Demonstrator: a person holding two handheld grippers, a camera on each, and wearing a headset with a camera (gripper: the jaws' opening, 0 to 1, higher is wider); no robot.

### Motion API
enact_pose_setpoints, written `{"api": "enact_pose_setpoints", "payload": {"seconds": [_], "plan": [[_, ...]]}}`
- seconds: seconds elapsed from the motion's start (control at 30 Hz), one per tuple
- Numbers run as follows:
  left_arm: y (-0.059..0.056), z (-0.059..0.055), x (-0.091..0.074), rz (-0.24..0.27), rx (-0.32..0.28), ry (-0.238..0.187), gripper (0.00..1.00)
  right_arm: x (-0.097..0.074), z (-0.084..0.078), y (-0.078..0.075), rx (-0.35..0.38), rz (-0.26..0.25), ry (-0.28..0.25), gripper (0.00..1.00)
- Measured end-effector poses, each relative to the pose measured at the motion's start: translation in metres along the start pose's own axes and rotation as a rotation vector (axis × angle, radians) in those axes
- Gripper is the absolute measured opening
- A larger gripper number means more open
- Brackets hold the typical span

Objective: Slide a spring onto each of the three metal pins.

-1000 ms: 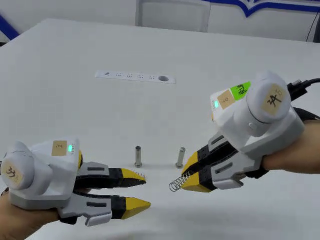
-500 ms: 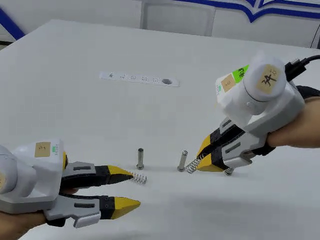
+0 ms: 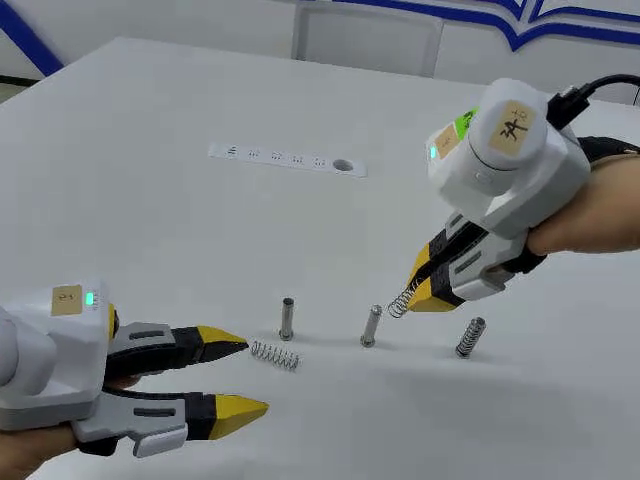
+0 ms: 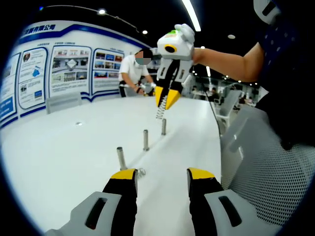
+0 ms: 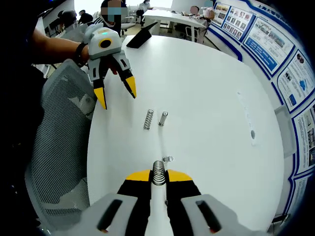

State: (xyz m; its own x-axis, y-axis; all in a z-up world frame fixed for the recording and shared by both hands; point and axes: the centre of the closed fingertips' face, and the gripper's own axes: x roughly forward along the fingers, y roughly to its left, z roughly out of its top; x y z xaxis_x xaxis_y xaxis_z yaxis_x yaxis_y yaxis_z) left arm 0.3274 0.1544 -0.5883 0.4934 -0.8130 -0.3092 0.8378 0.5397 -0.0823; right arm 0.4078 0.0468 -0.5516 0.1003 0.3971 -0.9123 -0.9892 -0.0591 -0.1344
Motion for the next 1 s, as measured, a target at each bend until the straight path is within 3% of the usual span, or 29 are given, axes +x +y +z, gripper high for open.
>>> {"api": "enact_pose_setpoints", "payload": {"seconds": [0.57, 1.0], "plan": [[0.01, -0.006, -0.009, 0.067, -0.039, -0.008, 0.57, 0.024, 0.0, -0.017, -0.032, 0.03, 0.083, 0.12], [0.012, -0.006, -0.011, 0.081, -0.049, -0.008, 0.6, 0.034, -0.003, -0.019, -0.036, 0.056, 0.112, 0.12]]}}
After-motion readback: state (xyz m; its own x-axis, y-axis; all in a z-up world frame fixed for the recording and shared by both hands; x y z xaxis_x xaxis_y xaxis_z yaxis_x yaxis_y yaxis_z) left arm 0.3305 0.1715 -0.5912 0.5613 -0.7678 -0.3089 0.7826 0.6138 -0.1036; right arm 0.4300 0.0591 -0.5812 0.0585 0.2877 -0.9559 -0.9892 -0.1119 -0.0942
